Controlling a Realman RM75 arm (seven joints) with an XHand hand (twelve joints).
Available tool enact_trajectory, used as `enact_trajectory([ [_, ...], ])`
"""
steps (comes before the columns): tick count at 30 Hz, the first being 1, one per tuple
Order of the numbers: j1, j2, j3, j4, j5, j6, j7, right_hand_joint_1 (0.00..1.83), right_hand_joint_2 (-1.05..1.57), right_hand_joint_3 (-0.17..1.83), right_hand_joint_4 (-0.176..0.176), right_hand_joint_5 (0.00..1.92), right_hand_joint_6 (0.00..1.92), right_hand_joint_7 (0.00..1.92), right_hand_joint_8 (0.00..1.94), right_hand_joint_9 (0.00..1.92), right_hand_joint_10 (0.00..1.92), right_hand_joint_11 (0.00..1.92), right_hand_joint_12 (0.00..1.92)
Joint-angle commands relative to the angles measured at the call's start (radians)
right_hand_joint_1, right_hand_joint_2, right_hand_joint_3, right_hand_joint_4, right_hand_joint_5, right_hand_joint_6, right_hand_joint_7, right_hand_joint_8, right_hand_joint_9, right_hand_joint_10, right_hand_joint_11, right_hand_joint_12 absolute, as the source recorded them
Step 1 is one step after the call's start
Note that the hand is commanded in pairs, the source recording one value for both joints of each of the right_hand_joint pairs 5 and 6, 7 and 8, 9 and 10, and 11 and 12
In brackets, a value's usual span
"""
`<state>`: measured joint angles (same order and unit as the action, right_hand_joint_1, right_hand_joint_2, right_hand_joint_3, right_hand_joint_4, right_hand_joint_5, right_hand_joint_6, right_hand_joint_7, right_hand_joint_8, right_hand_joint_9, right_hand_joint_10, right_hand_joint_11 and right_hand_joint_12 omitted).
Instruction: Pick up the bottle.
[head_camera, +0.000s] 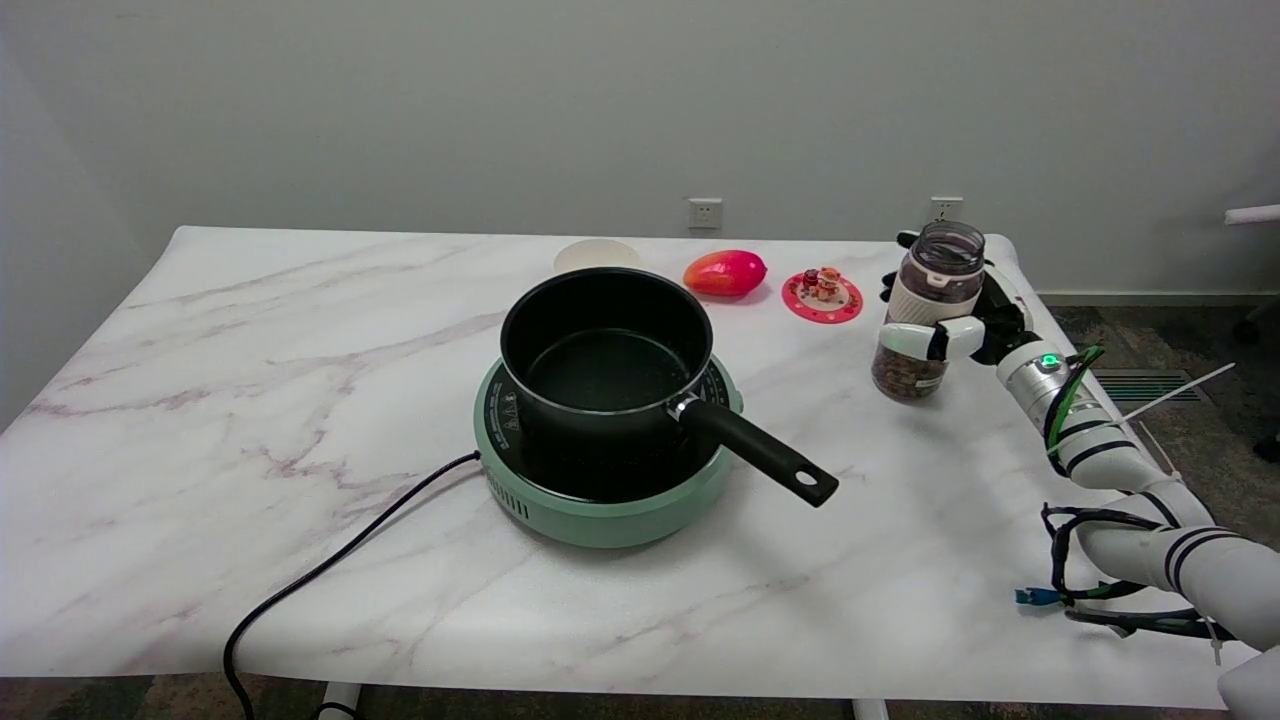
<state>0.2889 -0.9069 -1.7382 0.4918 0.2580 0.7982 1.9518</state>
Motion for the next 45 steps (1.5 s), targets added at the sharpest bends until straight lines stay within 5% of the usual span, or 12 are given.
enact_trajectory([
  [1, -0.003, -0.007, 0.023, -0.014, 0.002, 0.01, 0.001, 1.5, 0.02, 0.77, 0.0, 0.51, 0.51, 0.91, 0.91, 0.87, 0.87, 0.53, 0.53],
  [16, -0.031, -0.005, 0.071, -0.006, 0.002, 0.023, 0.001, 1.52, 0.1, 1.03, 0.0, 0.79, 0.79, 1.17, 1.17, 1.01, 1.01, 0.65, 0.65],
  [22, -0.04, -0.005, 0.086, -0.004, 0.002, 0.033, 0.001, 1.54, 0.21, 1.12, 0.0, 1.08, 1.08, 1.32, 1.32, 1.15, 1.15, 0.83, 0.83],
  [34, -0.047, 0.002, 0.089, -0.004, 0.001, 0.056, 0.03, 1.53, 0.84, 0.6, 0.0, 1.82, 1.82, 1.74, 1.74, 1.37, 1.37, 1.17, 1.17],
  [45, -0.044, 0.024, 0.085, 0.076, -0.007, 0.058, 0.04, 1.5, 1.01, 0.49, 0.0, 1.92, 1.92, 1.79, 1.79, 1.42, 1.42, 1.2, 1.2],
])
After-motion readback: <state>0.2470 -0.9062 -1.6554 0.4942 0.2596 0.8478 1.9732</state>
